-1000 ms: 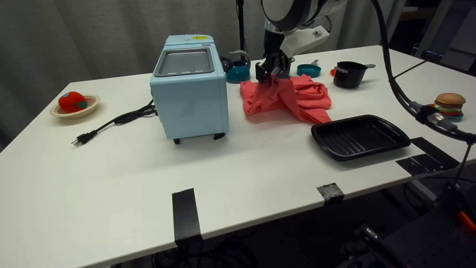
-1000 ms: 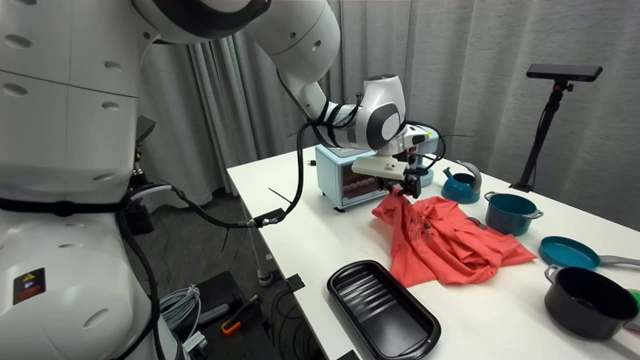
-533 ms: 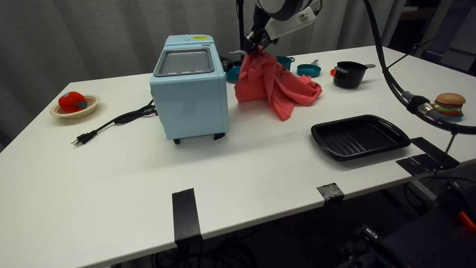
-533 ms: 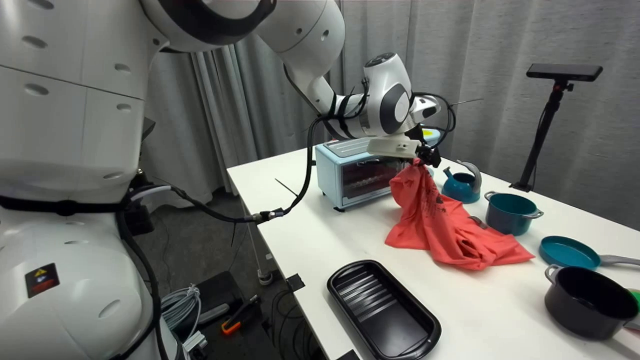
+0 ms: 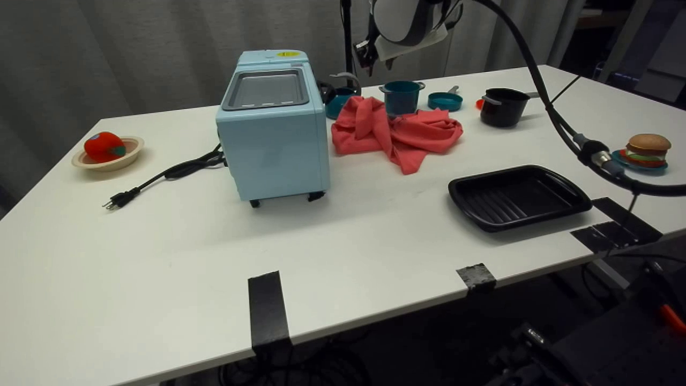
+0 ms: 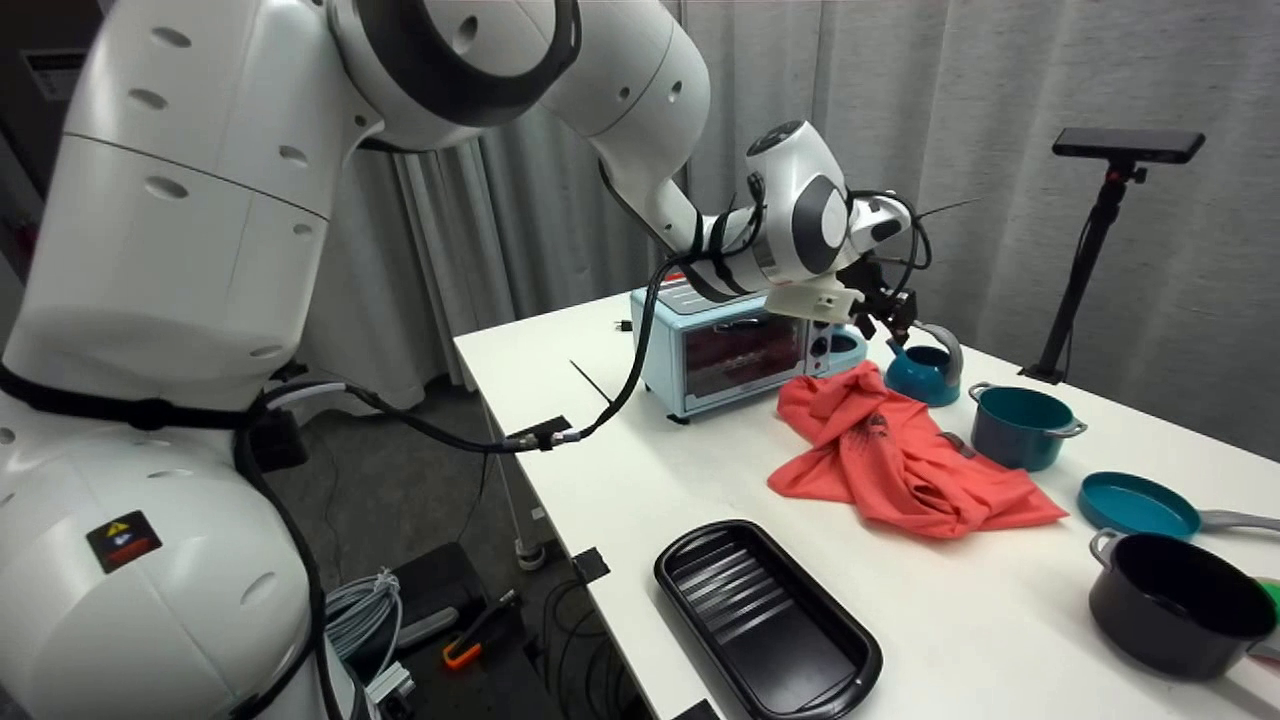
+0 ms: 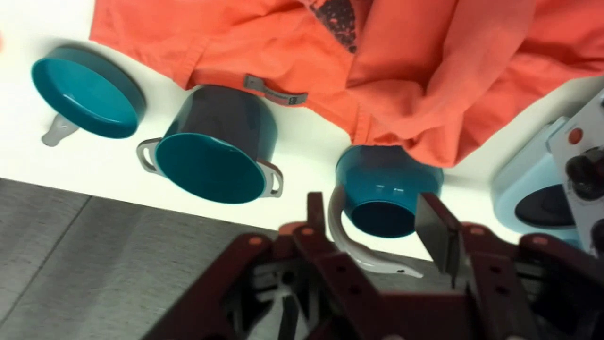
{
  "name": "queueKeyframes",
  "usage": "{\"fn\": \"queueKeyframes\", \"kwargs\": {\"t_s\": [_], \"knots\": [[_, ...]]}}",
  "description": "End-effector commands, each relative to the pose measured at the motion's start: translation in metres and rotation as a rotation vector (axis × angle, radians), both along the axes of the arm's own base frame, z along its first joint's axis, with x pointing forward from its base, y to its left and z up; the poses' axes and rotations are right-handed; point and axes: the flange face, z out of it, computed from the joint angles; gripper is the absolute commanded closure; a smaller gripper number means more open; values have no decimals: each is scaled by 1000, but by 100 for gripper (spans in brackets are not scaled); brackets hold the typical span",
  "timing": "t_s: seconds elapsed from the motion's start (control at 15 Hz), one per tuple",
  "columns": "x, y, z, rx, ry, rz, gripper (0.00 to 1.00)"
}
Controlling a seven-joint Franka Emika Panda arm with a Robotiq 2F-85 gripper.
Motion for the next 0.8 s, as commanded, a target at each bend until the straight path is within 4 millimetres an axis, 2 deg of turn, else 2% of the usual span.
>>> {"fn": "queueKeyframes", "kwargs": {"t_s": [0.0,0.13,0.53,0.73], "knots": [[6,-5,-1,-29,-48,-50,14],[-6,-4,-13,2,20,-30,1],[-34,14,-69,122,217,65,0],[-48,12,-92,139,323,55,0]]}}
